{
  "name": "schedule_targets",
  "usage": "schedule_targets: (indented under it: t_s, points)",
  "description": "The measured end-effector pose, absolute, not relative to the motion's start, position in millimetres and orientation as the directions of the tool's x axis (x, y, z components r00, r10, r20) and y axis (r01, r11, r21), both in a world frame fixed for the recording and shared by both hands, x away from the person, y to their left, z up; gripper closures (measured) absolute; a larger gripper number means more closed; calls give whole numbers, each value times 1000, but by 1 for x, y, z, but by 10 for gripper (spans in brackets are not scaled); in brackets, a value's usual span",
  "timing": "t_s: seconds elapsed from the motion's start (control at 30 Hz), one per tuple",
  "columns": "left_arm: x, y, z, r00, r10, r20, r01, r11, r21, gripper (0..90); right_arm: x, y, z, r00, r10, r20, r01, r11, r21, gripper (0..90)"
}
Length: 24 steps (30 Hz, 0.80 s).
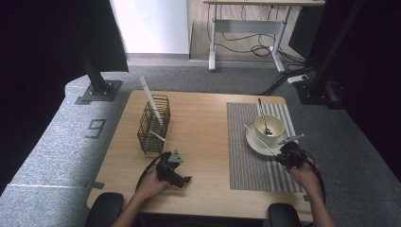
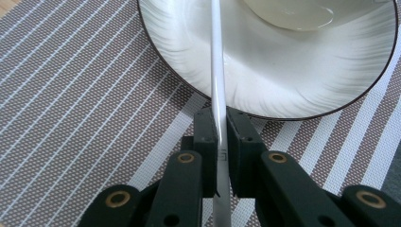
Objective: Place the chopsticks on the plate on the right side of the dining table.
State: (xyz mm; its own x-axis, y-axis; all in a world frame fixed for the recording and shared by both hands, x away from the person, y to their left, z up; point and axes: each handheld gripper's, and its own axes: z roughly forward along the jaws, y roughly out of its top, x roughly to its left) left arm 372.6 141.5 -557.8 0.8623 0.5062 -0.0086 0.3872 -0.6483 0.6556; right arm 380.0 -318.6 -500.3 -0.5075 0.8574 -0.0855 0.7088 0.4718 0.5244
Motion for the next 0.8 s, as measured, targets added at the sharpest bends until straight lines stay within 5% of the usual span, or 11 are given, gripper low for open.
schedule_targets:
  t_s: [0.8]
  points:
    - [373,141,-558,862,506,-9,387,-648,656,0,389,-336,-511,-450,882,-142,729,455,511,708]
